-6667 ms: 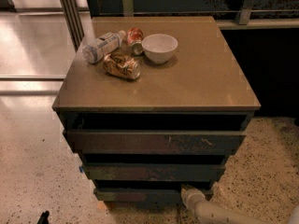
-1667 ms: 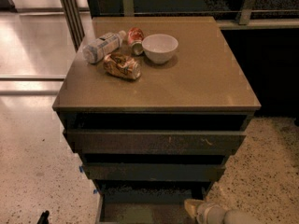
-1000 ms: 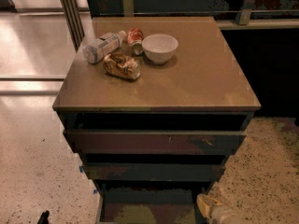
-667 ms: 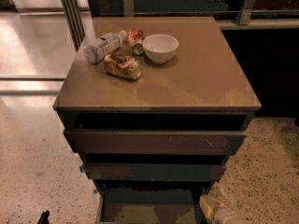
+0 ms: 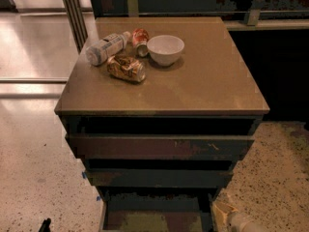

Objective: Open bottom drawer

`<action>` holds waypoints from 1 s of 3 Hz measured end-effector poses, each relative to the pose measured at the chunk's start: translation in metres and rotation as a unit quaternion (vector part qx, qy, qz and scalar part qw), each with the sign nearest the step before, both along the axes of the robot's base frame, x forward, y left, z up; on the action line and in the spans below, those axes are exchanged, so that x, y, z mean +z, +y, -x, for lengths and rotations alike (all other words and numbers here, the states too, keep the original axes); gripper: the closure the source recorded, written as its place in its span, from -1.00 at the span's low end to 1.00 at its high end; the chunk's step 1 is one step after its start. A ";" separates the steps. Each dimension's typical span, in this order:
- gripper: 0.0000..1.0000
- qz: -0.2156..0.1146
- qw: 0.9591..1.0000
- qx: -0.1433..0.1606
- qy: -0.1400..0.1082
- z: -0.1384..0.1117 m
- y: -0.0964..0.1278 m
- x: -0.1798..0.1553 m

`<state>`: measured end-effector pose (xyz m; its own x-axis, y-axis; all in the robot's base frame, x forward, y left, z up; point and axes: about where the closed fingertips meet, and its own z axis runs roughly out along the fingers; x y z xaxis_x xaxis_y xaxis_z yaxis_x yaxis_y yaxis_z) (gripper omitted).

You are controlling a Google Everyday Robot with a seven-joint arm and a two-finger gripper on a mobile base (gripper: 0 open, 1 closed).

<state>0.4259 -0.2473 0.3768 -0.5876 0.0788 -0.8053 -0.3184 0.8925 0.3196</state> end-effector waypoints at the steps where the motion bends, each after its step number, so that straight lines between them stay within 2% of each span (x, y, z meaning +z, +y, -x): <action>1: -0.75 -0.003 1.000 0.001 -0.012 -0.007 -0.037 0.007; 2: -1.00 -0.010 1.000 -0.011 -0.018 -0.010 -0.063 0.008; 3: -1.00 -0.021 0.999 -0.027 -0.020 -0.011 -0.079 0.001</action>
Offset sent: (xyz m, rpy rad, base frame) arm 0.0105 -0.1000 0.0088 0.0349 -0.0517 -0.0593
